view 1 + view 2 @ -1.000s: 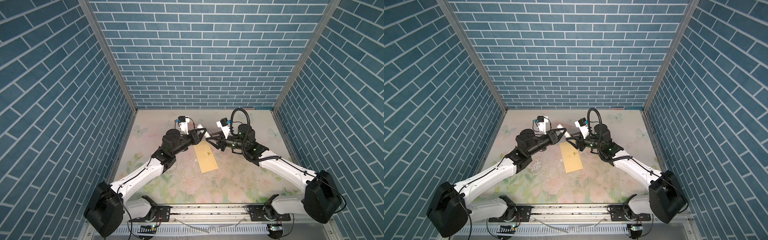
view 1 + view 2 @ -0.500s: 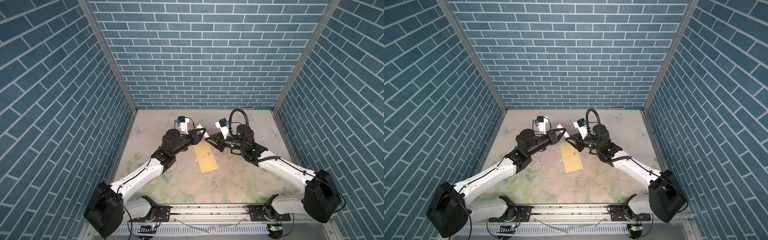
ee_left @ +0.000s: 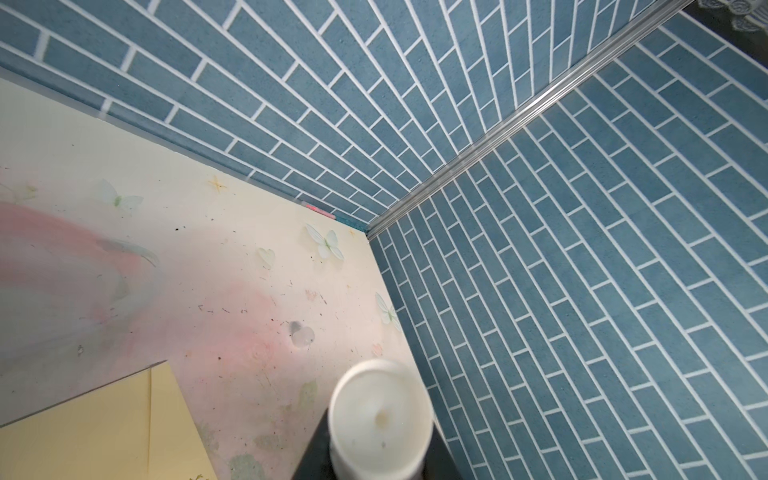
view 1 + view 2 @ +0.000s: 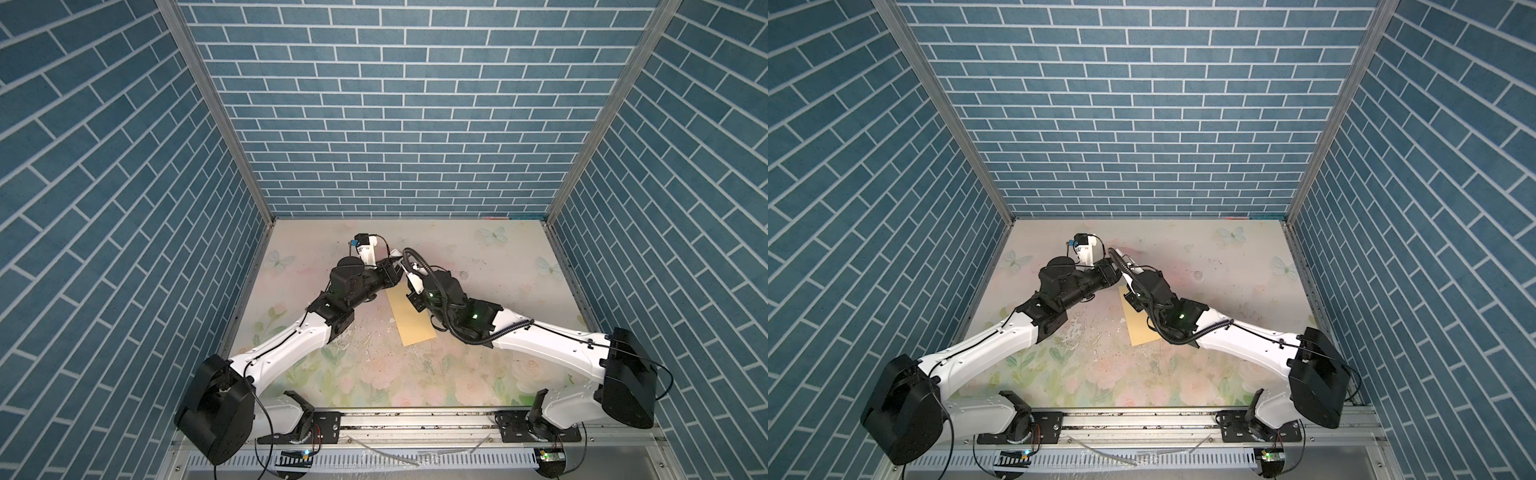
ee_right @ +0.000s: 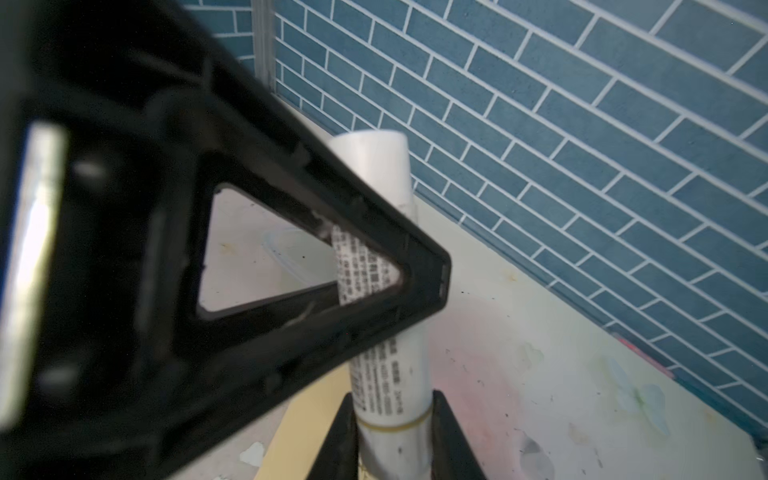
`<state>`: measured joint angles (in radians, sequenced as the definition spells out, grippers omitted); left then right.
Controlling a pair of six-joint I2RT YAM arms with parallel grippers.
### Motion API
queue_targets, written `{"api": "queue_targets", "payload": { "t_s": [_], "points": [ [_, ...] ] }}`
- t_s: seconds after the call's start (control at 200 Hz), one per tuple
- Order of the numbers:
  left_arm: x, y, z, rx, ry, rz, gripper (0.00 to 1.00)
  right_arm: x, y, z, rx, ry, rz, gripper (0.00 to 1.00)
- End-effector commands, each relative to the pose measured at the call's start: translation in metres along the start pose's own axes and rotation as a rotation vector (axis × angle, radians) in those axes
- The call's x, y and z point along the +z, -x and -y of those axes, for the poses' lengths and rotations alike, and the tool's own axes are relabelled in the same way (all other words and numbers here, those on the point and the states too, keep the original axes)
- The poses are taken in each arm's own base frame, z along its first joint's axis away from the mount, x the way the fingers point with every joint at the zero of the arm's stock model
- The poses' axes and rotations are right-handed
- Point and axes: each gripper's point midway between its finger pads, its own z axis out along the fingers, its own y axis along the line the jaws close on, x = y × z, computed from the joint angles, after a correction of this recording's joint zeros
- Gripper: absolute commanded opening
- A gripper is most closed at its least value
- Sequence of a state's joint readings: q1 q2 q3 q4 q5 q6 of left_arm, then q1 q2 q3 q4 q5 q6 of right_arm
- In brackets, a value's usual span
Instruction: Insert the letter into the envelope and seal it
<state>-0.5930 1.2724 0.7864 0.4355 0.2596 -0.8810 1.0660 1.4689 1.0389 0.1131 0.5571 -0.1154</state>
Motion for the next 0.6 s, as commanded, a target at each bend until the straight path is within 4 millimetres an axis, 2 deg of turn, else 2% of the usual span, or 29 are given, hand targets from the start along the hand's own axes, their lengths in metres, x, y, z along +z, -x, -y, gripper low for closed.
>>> {"api": "queue_targets", "payload": {
  "t_s": [0.0, 0.09, 0.175, 0.225, 0.285, 0.43, 0.515, 0.595],
  "points": [
    [-0.005, 0.003, 0.028, 0.02, -0.096, -0.011, 0.0, 0.003, -0.003, 0.055, -0.128, -0.354, -0.071, 0.0],
    [-0.005, 0.002, 0.027, 0.018, -0.092, -0.013, 0.0, 0.005, -0.002, 0.047, -0.129, -0.323, -0.067, 0.0],
    [-0.005, 0.003, 0.028, 0.02, -0.094, -0.008, 0.0, 0.003, 0.0, 0.036, -0.085, -0.225, -0.046, 0.0],
    [-0.006, 0.003, 0.028, 0.023, -0.093, -0.009, 0.0, -0.002, 0.004, 0.031, -0.05, -0.169, -0.02, 0.04],
    [-0.007, 0.004, 0.028, 0.029, -0.089, -0.007, 0.0, -0.008, 0.007, 0.023, -0.011, -0.072, 0.01, 0.13],
    [-0.01, 0.004, 0.029, 0.057, -0.082, -0.01, 0.0, -0.028, 0.013, 0.007, 0.098, 0.176, 0.063, 0.44],
    [-0.013, 0.005, 0.029, 0.1, -0.068, -0.009, 0.0, -0.04, 0.015, 0.007, 0.179, 0.301, 0.088, 0.58],
    [-0.017, 0.008, 0.03, 0.174, -0.051, -0.004, 0.0, -0.053, 0.016, 0.01, 0.253, 0.41, 0.117, 0.65]
  ]
}}
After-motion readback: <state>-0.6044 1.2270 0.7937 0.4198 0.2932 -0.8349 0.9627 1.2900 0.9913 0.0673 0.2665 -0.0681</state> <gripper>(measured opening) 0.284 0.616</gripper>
